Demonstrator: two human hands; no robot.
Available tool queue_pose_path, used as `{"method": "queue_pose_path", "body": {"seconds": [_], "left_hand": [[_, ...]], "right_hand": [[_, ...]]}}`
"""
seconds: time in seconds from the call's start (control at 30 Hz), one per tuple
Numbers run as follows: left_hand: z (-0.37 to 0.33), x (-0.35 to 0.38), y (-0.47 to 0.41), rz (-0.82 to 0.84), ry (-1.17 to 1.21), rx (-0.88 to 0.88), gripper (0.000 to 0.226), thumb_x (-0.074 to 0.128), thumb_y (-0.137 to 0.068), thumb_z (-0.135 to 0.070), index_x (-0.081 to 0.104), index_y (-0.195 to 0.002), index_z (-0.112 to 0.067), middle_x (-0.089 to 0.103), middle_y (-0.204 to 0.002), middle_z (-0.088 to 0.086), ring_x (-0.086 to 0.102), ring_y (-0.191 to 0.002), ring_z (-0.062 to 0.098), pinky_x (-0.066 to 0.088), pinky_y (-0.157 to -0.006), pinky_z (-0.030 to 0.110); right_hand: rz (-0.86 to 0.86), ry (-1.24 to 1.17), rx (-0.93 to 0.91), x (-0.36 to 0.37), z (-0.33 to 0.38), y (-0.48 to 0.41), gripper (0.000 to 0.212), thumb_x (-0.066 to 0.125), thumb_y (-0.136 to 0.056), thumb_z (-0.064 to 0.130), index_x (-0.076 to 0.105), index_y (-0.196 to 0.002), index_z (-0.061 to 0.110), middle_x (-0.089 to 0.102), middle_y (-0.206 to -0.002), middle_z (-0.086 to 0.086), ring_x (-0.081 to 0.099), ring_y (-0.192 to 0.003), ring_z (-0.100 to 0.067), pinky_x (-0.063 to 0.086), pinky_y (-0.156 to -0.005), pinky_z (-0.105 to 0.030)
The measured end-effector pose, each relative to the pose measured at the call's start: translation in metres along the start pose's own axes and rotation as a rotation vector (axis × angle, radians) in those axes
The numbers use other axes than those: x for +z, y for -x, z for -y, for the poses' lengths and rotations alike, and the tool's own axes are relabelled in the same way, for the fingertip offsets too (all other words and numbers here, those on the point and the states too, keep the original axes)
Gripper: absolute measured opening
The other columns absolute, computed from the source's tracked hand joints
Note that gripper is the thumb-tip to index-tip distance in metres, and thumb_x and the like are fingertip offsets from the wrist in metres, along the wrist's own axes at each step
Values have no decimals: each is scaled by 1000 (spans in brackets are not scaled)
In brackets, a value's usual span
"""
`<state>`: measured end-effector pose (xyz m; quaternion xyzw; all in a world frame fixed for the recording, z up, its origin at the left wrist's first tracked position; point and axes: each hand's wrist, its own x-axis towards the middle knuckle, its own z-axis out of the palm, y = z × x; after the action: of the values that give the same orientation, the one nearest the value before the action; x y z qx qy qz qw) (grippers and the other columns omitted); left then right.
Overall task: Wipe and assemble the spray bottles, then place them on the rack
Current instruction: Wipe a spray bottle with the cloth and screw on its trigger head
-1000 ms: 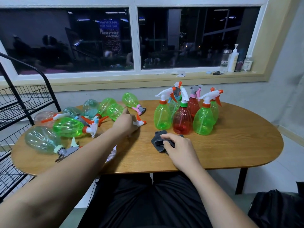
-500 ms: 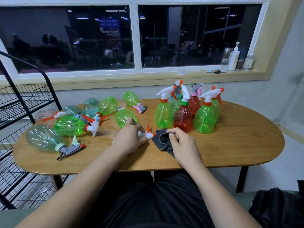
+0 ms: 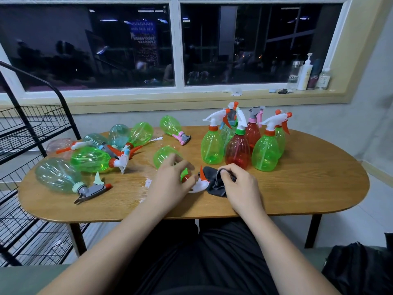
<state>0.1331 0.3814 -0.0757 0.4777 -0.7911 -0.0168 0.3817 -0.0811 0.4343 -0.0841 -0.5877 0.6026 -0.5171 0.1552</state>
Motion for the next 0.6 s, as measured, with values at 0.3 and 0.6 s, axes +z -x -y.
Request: {"method": "queue_pose_path", "body": {"seconds": [0.3,0.6], "left_hand": [[30,-5,-31,26,-105,-236,63,59,-92,-72,51,-144,-38,39,-161,3,36,-148,30,37,-115,58],[31,6,-26,-61,-108,-222,57,67,-90,-67,56,-138,-38,45,-151,0,44,-139,30,39,-105,51]], "right_hand": [[-47,-9,-42,0,0,2,18,63,-103,20,78,-98,30,69,-100,18,62,-98,5,43,-76,-8],[-231,-344,271,-5,-13,-13,25,57,-92,44,69,-86,23,68,-76,5,60,-75,-19,44,-71,-39]]}}
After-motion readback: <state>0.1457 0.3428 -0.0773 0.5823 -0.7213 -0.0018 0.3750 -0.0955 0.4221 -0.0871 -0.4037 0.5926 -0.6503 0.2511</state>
